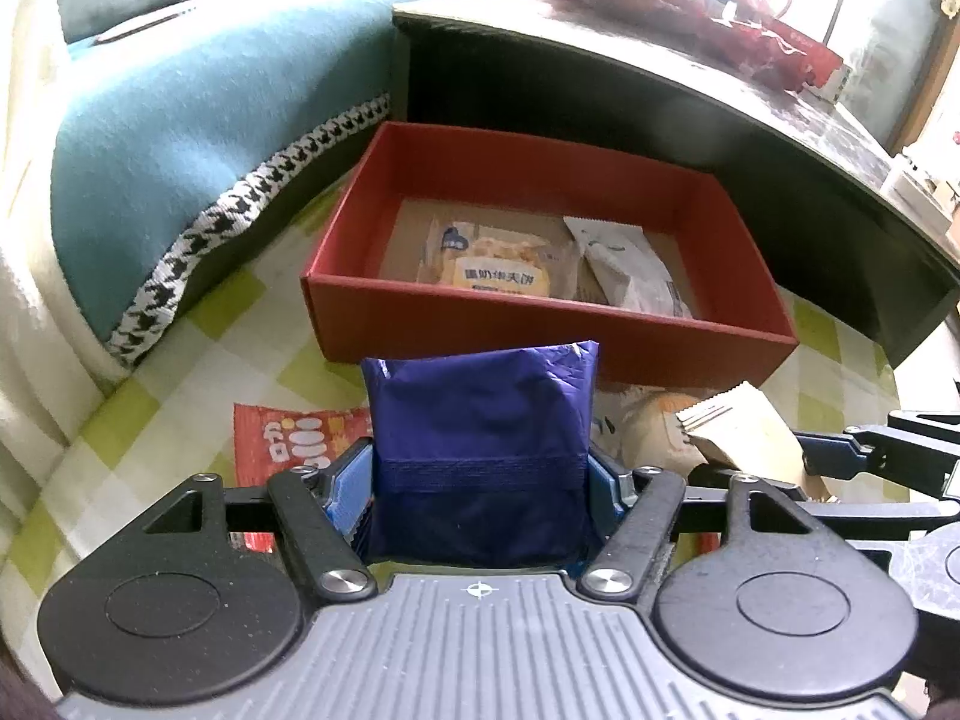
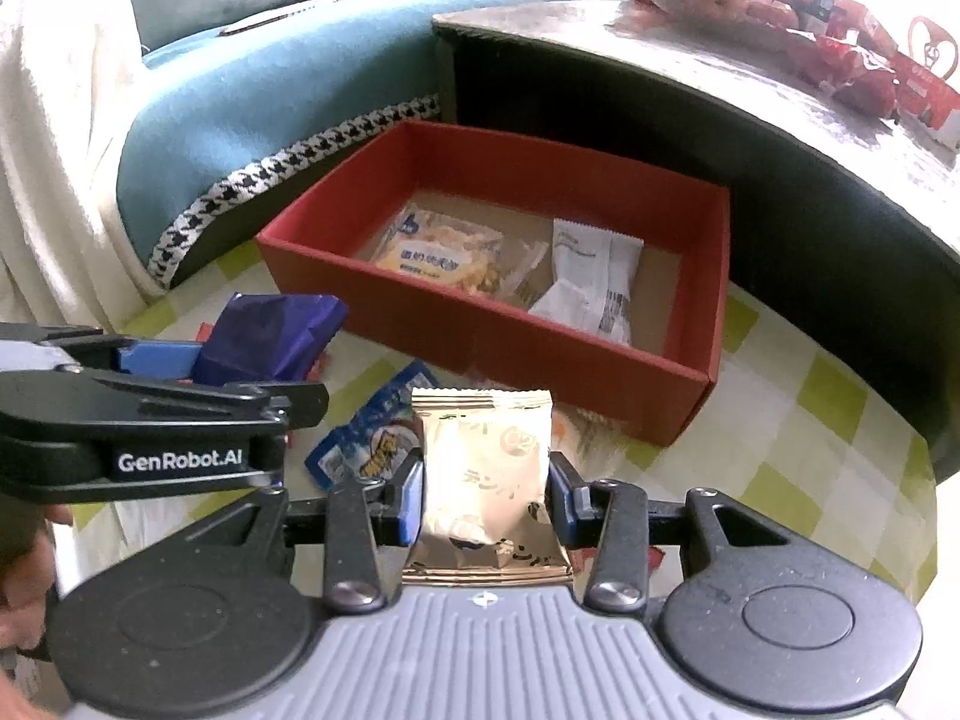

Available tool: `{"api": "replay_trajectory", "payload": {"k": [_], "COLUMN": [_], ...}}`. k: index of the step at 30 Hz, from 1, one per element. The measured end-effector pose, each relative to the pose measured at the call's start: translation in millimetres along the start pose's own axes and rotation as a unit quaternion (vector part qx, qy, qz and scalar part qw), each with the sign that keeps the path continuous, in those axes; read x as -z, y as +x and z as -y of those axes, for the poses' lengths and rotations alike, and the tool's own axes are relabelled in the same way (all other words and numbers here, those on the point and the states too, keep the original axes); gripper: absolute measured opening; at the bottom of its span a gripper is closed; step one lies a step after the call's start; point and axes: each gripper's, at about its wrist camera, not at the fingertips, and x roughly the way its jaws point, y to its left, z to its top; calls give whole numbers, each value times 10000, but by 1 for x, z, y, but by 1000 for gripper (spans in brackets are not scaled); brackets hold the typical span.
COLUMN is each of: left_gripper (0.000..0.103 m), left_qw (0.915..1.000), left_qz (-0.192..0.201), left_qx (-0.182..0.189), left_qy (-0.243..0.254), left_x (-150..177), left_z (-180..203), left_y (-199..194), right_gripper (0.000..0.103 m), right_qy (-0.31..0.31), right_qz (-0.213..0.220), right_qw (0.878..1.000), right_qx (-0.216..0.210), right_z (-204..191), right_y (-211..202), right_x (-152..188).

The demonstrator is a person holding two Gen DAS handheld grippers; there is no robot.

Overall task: Organize snacks
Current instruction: 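Carry the blue pouch in the left tool and gold packet in the right tool over the red box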

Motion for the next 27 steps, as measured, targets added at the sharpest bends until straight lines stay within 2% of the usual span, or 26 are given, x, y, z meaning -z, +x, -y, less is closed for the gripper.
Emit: {"api": "replay_trajectory", "payload": {"k": [27], "left_gripper": [76], "left_qw": [9996], "left_qz": [264], "left_qx": [-98], "left_qy": [39], "left_x": [-41], "left_z": [2], "left_y": [17], "right_gripper": [43], "right_qy": [397], "right_qz": [315], "right_qw": [9986], "right_qx": [133], "right_z": [23], "right_y": [18], "right_x": [-38]}}
